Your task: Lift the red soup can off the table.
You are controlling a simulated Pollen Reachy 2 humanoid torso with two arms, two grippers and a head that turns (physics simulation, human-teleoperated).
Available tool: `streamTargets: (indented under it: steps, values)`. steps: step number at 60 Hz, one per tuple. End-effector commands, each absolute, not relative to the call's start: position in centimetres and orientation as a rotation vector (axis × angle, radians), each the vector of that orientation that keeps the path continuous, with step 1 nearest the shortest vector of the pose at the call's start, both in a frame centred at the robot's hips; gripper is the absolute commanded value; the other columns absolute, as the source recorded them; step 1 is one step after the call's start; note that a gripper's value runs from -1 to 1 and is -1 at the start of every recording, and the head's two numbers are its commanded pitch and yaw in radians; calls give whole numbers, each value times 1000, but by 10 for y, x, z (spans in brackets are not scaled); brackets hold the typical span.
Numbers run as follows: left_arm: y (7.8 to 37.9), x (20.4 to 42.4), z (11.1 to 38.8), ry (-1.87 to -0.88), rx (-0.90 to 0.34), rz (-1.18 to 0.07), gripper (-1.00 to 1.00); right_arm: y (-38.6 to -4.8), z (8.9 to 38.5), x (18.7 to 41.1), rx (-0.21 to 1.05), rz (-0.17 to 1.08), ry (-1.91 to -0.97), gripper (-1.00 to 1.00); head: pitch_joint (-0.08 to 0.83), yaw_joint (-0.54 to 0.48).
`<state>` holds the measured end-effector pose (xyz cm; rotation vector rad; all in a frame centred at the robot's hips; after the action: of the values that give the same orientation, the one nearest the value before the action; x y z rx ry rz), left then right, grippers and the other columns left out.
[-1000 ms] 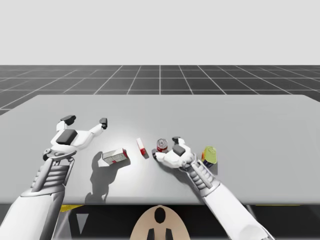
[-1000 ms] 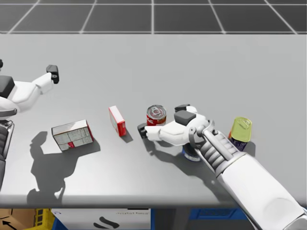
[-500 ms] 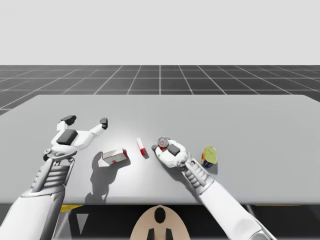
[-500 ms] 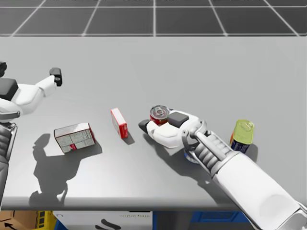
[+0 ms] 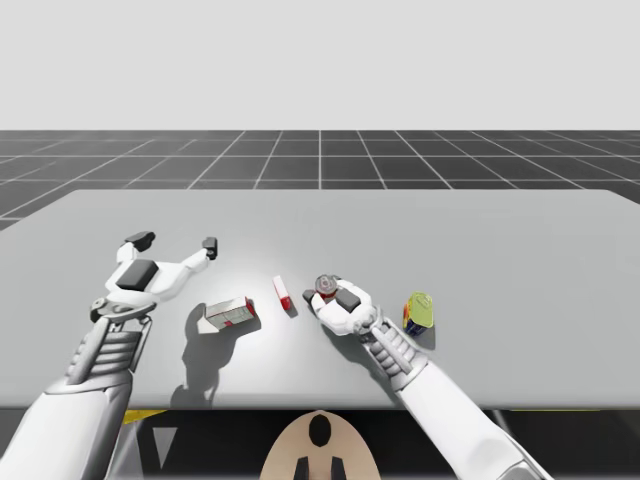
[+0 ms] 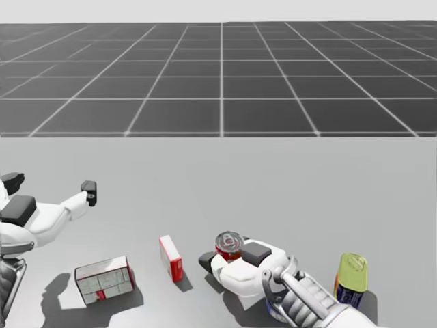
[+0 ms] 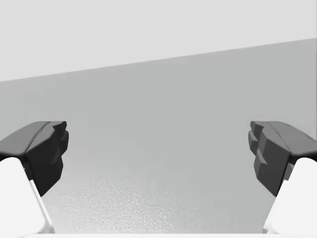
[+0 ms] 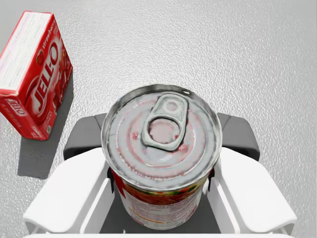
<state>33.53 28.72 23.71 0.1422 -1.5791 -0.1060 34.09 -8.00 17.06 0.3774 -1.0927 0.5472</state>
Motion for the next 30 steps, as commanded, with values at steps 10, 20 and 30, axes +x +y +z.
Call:
streamTargets:
  steps: [10,20,30]
  values:
    - [286,336,235,-1573,144,-110,-1000,-46,192,324,531,515,-1118,1000,330,8]
    - [286,336,235,-1574,144,-109,-1000,-55,254,322,574,509,-1236,1000,331,9]
    - [285,336,235,-1573,142,-111,-1000,-56,311,312,612,519,-1347,1000,323,14]
